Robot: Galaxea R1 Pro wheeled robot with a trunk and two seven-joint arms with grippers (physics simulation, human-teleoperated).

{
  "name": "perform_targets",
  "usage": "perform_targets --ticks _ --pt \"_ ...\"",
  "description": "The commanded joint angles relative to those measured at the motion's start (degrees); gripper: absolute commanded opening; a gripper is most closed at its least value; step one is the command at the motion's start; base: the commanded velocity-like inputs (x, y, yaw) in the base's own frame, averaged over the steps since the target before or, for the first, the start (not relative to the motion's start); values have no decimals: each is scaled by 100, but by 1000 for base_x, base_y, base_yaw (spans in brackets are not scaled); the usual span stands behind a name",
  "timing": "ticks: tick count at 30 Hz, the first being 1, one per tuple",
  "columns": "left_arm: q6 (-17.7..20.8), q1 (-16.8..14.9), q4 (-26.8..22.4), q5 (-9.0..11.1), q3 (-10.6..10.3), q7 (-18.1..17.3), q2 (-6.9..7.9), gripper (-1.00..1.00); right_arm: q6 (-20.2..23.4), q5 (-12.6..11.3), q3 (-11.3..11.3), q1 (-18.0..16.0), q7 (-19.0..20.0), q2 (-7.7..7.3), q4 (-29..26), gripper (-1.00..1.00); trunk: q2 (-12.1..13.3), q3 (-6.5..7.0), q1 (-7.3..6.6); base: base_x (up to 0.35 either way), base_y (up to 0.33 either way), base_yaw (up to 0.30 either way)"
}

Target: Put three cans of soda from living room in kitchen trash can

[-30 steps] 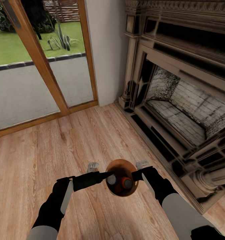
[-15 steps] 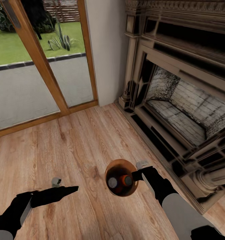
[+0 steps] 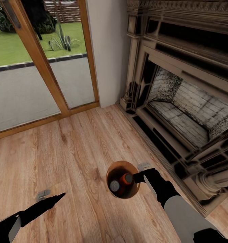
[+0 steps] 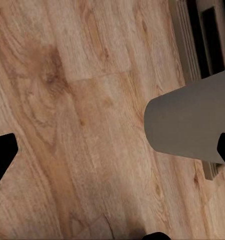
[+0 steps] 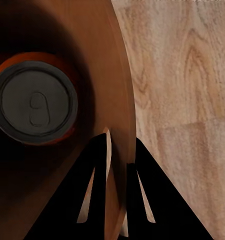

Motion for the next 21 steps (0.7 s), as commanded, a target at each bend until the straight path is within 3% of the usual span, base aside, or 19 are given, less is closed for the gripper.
perform_targets --ticks 1,12,18,21 --pt "-22 0 10 2 3 23 -1 100 2 -99 -15 -1 83 2 -6 -100 0 0 0 0 0 0" --pt "-107 0 11 11 7 3 -2 100 2 -99 -9 -1 84 2 -26 -100 0 0 0 0 0 0" --pt "-101 0 0 -5 -5 -1074 4 100 2 -99 -2 -1 84 2 -27 -100 0 0 0 0 0 0" --pt "-100 0 0 -6 -5 -1177 4 100 2 -99 0 -1 84 2 -27 -100 0 0 0 0 0 0"
